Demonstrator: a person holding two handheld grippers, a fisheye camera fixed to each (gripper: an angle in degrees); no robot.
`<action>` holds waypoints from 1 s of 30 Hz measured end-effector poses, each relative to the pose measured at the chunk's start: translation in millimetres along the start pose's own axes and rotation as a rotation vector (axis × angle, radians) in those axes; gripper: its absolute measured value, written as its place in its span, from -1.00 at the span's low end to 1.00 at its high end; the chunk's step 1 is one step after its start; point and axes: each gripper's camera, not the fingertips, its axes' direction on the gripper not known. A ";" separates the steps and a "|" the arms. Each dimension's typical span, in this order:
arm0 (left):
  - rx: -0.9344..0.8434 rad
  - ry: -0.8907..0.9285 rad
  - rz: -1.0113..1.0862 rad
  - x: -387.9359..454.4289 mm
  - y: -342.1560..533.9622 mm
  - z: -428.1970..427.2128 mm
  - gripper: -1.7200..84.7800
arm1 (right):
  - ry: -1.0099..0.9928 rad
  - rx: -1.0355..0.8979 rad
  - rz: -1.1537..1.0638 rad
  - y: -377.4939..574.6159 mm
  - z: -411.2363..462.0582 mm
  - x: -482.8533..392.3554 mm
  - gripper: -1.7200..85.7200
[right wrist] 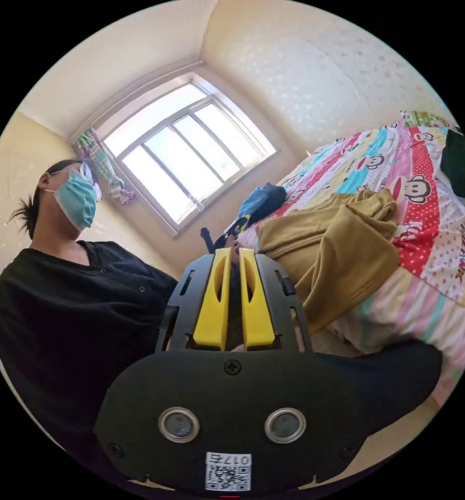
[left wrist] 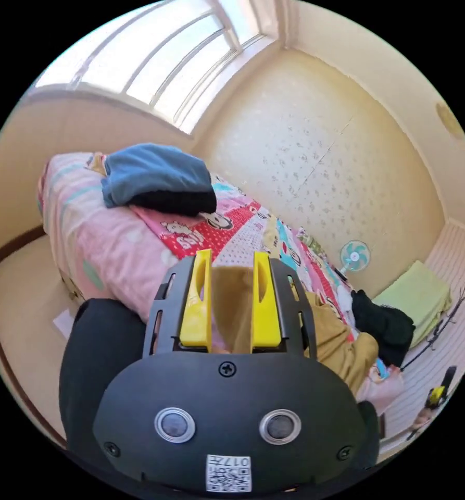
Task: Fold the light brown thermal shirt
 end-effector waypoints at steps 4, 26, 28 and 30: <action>-0.038 0.414 0.367 67.3 17.1 16.4 -0.74 | 0.244 -0.105 0.032 -45.0 64.4 34.5 -0.73; -0.051 0.353 -0.416 -140.9 -20.2 57.0 -0.84 | 0.838 -0.470 -0.332 -109.9 353.0 -8.7 -0.62; -0.052 0.454 -0.383 -138.0 -16.0 67.0 -0.84 | 0.832 -0.600 -0.367 -105.4 386.7 5.5 -0.62; -0.038 0.435 -0.350 -130.2 -13.6 67.8 -0.84 | 0.800 -0.553 -0.346 -106.9 384.6 9.9 -0.65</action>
